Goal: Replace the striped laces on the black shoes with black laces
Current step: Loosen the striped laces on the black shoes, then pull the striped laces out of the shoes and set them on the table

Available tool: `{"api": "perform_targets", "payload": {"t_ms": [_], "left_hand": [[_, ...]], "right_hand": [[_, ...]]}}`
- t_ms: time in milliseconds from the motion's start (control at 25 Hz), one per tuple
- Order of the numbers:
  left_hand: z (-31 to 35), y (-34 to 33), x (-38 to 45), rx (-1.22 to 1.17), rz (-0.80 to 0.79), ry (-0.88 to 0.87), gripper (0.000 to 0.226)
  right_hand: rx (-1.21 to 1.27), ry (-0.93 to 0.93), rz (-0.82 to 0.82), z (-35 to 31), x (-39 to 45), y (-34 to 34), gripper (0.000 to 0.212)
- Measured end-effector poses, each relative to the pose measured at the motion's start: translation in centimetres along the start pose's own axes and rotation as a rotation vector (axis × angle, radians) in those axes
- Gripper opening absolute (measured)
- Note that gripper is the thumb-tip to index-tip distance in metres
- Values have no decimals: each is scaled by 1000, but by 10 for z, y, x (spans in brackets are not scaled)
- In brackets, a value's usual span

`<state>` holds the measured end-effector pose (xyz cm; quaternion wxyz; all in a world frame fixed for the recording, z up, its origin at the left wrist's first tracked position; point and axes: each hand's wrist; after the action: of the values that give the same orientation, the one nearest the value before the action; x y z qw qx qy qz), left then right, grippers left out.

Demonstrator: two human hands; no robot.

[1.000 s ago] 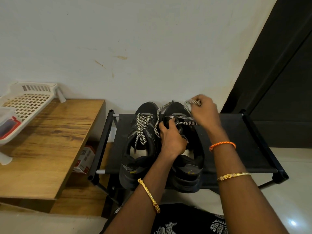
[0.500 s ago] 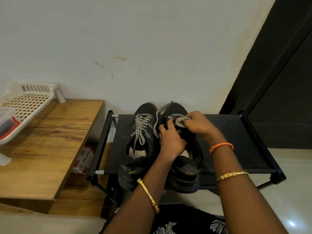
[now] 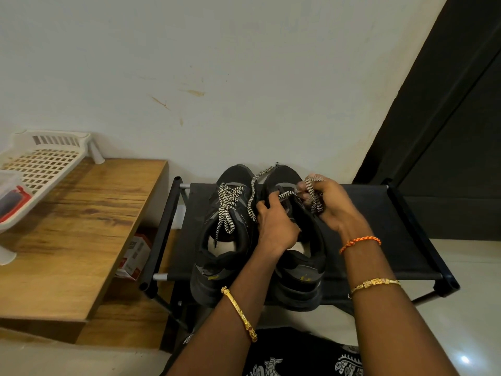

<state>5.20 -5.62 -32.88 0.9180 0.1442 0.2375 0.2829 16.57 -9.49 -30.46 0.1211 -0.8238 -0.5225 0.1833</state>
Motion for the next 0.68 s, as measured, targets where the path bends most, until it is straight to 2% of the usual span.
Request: {"api": "perform_targets", "payload": {"t_ms": [80,200,280,400,480,560,600,680], "left_hand": [[0,1,0,-26,-10,3,80],[2,-1,-4,-36,9,-3,77],[5,4,-10,-15,34,-48,72],[17,27,-20,8,56,-229,69],[33,49,-28,-59,21,-346,63],[54,70,-37,-111,-55,-391,58],[65,79,-42,-116,-93,-386,57],[89,92,-53,-106,-145,-361,51]], "right_hand": [[98,67,163,0,2,3,31],[-265,51,285,3,-2,5,19],[-495,34,190,3,-5,2,5],[-909,-99,-61,-7,-17,-2,14],[-872,-51,-132,-12,-28,-7,17],[-757,62,-89,-22,-42,-16,8],[-766,96,-67,-30,-48,-21,13],[-928,80,-96,-49,-55,-33,50]]}}
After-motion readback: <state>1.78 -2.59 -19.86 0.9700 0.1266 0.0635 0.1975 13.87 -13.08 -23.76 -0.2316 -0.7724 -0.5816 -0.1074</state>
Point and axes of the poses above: each hand's wrist, its own x-axis towards the middle knuckle, its own y-axis out of the back of the hand, z = x × y, and after that the axes turned 15 degrees about -z, right-handed
